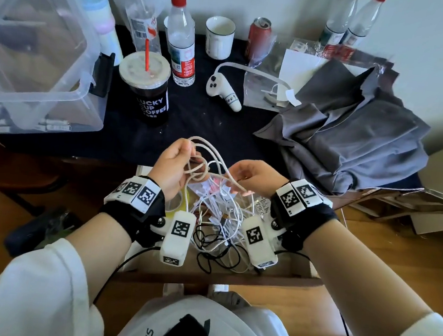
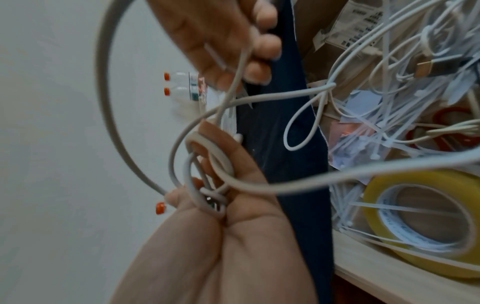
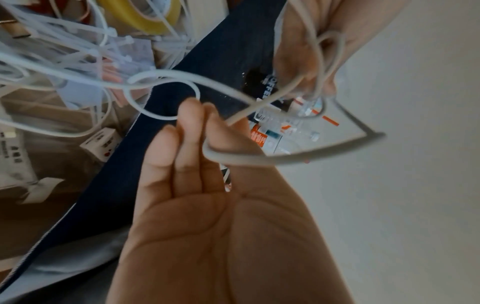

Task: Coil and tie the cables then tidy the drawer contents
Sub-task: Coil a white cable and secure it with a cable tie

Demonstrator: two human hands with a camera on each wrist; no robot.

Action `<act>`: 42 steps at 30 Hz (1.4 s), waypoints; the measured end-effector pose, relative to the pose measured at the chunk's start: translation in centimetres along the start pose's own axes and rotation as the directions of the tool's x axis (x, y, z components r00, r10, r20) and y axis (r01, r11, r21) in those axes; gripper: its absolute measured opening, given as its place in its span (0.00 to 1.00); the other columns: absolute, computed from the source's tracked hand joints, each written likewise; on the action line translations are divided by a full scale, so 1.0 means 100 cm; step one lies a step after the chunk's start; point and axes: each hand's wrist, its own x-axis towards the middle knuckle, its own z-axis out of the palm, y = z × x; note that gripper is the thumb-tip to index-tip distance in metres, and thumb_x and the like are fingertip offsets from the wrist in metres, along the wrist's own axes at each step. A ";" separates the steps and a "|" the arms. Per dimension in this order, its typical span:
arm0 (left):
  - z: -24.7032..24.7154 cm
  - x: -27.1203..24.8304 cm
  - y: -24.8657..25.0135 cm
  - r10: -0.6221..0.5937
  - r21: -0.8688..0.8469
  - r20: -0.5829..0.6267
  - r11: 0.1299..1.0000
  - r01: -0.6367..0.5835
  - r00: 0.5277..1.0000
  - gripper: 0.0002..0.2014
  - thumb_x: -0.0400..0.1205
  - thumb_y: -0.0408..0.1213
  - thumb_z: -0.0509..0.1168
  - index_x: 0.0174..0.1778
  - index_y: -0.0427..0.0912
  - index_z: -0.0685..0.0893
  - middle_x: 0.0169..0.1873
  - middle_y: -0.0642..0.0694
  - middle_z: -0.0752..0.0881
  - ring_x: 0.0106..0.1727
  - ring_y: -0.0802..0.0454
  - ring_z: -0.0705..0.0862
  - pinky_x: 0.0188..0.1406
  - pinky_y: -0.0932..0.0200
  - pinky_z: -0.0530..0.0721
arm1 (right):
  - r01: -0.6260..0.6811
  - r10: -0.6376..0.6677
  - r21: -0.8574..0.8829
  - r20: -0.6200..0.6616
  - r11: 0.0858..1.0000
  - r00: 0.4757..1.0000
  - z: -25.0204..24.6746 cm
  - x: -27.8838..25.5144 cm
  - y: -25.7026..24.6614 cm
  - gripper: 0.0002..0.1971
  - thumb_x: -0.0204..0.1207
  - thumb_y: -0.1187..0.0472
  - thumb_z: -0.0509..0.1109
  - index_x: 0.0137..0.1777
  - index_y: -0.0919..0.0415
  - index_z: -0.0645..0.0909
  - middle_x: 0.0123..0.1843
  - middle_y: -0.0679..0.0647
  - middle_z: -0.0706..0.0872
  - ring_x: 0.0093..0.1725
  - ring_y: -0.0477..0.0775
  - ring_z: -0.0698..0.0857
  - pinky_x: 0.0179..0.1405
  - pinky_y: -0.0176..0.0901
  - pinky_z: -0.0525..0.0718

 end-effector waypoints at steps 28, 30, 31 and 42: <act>0.007 0.008 -0.002 -0.087 0.019 -0.112 0.996 0.090 0.990 0.17 0.89 0.42 0.51 0.35 0.39 0.71 0.27 0.45 0.74 0.17 0.58 0.71 0.16 0.66 0.73 | 0.168 -0.167 0.012 -0.030 0.986 0.985 -0.003 0.009 -0.003 0.12 0.71 0.72 0.74 0.40 0.53 0.80 0.41 0.56 0.85 0.43 0.52 0.84 0.58 0.49 0.83; 0.009 0.008 -0.002 -0.091 0.002 -0.120 0.996 0.092 0.989 0.17 0.89 0.41 0.51 0.35 0.39 0.72 0.26 0.45 0.75 0.16 0.57 0.72 0.15 0.66 0.73 | 0.220 -0.221 -0.017 -0.009 0.975 0.975 0.000 0.006 -0.011 0.10 0.71 0.69 0.75 0.41 0.52 0.81 0.41 0.56 0.84 0.42 0.51 0.83 0.52 0.40 0.84; 0.009 0.008 -0.001 -0.091 0.001 -0.119 0.996 0.092 0.989 0.17 0.89 0.42 0.51 0.36 0.39 0.72 0.26 0.45 0.75 0.17 0.57 0.72 0.15 0.66 0.73 | 0.239 -0.240 -0.059 -0.004 0.969 0.971 0.002 0.006 -0.014 0.09 0.71 0.67 0.76 0.44 0.51 0.83 0.39 0.54 0.83 0.39 0.47 0.83 0.48 0.36 0.83; 0.009 0.006 0.001 -0.162 0.048 -0.104 0.985 0.167 0.981 0.17 0.89 0.46 0.48 0.38 0.41 0.69 0.23 0.47 0.82 0.20 0.53 0.83 0.11 0.70 0.67 | 0.161 -0.232 -0.256 -0.280 0.953 0.931 -0.001 0.010 -0.004 0.14 0.76 0.54 0.71 0.30 0.48 0.75 0.23 0.44 0.76 0.23 0.32 0.75 0.26 0.24 0.70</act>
